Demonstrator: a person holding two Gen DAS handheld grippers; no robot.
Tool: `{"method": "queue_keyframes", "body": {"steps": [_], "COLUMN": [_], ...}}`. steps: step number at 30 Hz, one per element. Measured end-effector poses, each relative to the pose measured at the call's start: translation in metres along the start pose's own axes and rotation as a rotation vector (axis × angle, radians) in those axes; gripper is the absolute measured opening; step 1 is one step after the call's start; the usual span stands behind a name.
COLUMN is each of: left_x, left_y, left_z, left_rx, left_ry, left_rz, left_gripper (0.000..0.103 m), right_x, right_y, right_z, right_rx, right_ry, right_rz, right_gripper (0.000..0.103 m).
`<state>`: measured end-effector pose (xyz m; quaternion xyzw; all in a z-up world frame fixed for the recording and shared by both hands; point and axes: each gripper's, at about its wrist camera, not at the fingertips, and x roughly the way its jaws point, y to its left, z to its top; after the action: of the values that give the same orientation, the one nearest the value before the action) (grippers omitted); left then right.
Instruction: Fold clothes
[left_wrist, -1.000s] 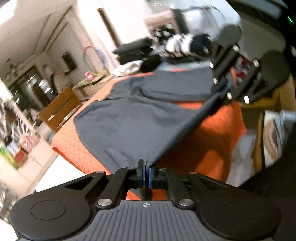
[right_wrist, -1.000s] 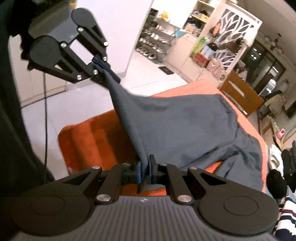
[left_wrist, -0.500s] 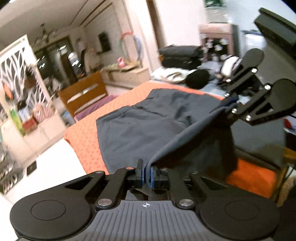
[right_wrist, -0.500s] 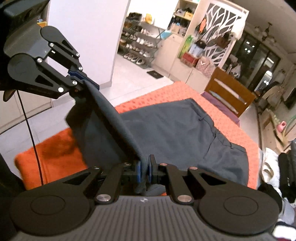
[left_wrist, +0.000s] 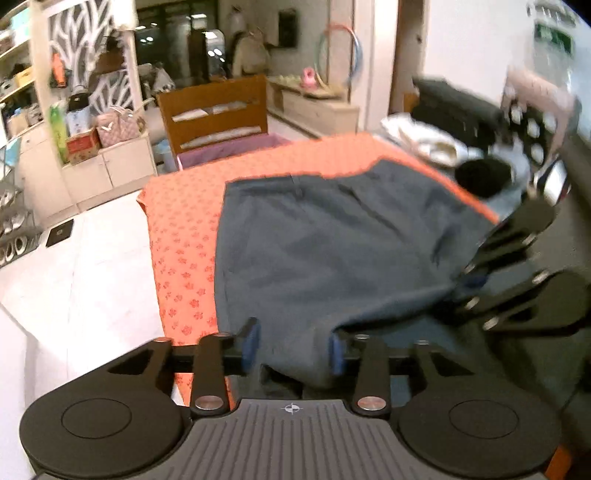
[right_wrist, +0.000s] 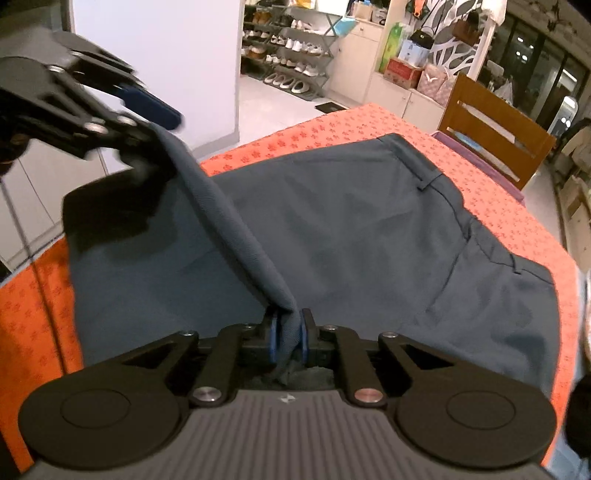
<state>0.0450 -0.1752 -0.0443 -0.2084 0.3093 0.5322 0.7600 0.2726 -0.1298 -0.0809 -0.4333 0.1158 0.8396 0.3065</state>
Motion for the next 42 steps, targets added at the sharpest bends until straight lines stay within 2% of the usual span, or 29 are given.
{"method": "queue_keyframes", "body": {"steps": [4,6,8,9,10,12,15,16,18,23,27,33,37,42], "left_x": [-0.011,-0.010,-0.015,-0.019,-0.023,-0.027,-0.020,-0.016,-0.007,0.022,0.032,-0.003,-0.035,-0.062], "left_y": [-0.002,0.007,0.017,0.019,0.020,0.015,0.003,-0.001,-0.007,-0.001,0.005,-0.009,-0.028,-0.060], "left_z": [-0.015,-0.023,-0.028,-0.030,-0.032,-0.036,-0.043,-0.046,-0.051,-0.064,-0.069,-0.058,-0.053,-0.054], "left_rx": [-0.015,-0.062,-0.120,-0.143,-0.164,-0.166,-0.160,-0.154,-0.141,-0.168,-0.178,-0.116,-0.041,0.080], "left_ry": [0.015,0.046,0.048,0.039,0.029,0.019,0.040,0.048,0.065,0.135,0.166,0.083,0.016,-0.031], "left_rz": [0.041,0.082,0.075,0.064,0.053,0.038,0.018,0.022,0.039,0.113,0.138,0.112,0.092,0.093], "left_gripper": [0.051,0.053,0.052,0.051,0.050,0.041,0.024,0.022,0.022,0.022,0.024,0.030,0.040,0.043], "right_x": [0.018,0.021,0.023,0.021,0.018,0.010,-0.007,-0.013,-0.018,0.013,0.016,-0.036,-0.082,-0.122], "right_y": [-0.001,-0.002,-0.005,-0.007,-0.008,-0.005,0.003,0.005,0.012,0.021,0.019,0.022,0.038,0.066], "right_z": [0.001,-0.002,-0.004,-0.005,-0.005,-0.005,-0.003,-0.004,-0.006,-0.016,-0.020,-0.029,-0.060,-0.110], "right_rx": [-0.024,-0.007,0.012,0.029,0.041,0.030,0.007,0.012,-0.002,-0.027,-0.007,0.009,0.024,0.059], "right_ry": [0.047,0.062,0.072,0.063,0.051,0.017,-0.045,-0.071,-0.098,-0.004,0.002,-0.071,-0.079,-0.035], "right_rz": [0.034,0.038,0.040,0.032,0.018,-0.043,-0.107,-0.105,-0.094,-0.031,-0.029,-0.042,-0.059,-0.085], "right_gripper": [0.014,0.013,0.013,0.015,0.022,0.031,0.031,0.031,0.031,0.031,0.031,0.032,0.035,0.038]}}
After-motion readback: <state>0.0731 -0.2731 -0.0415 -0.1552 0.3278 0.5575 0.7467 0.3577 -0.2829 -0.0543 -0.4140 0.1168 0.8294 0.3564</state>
